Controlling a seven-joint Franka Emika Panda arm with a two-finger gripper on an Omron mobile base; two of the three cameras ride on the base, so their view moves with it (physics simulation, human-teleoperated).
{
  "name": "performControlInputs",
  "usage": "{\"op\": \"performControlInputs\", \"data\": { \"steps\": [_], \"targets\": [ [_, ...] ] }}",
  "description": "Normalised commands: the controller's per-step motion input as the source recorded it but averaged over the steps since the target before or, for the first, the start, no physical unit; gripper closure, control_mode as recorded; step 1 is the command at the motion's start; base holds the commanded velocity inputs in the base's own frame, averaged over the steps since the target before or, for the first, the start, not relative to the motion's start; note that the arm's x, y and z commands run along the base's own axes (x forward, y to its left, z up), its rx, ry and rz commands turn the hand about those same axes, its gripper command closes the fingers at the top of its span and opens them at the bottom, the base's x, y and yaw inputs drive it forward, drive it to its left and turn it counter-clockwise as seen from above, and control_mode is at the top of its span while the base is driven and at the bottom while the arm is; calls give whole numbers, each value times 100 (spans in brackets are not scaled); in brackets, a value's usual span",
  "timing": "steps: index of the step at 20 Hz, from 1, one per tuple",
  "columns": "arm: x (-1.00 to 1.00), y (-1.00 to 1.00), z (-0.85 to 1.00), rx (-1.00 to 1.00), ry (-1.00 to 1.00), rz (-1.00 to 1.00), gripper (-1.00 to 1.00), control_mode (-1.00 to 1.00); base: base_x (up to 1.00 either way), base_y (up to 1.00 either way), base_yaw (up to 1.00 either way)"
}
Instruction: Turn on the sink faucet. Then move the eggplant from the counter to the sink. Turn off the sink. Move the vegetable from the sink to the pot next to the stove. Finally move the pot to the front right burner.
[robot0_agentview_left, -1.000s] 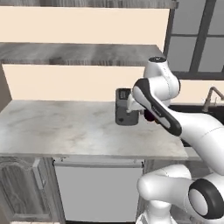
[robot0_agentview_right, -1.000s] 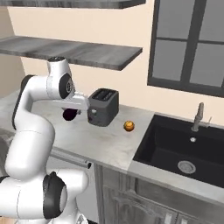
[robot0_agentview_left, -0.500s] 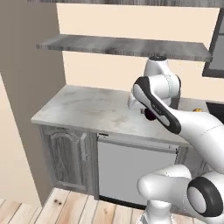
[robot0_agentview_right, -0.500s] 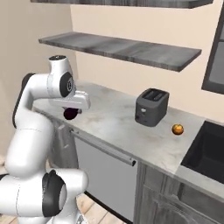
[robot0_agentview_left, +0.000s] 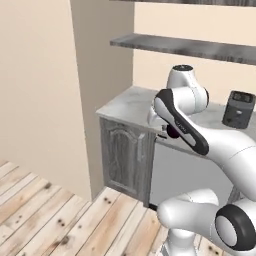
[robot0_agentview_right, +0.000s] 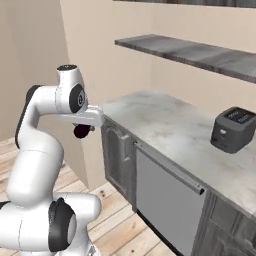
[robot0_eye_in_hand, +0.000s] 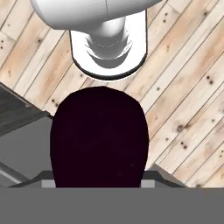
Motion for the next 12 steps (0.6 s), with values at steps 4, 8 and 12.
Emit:
{"op": "performControlInputs", "data": {
  "steps": [4, 8, 12],
  "targets": [
    [0, 0, 0, 0, 0, 0, 100, 100, -28, 56, 50],
    [0, 0, 0, 0, 0, 0, 100, 100, -20, 53, 52],
    [0, 0, 0, 0, 0, 0, 100, 100, -17, 53, 52]
  ]
}}
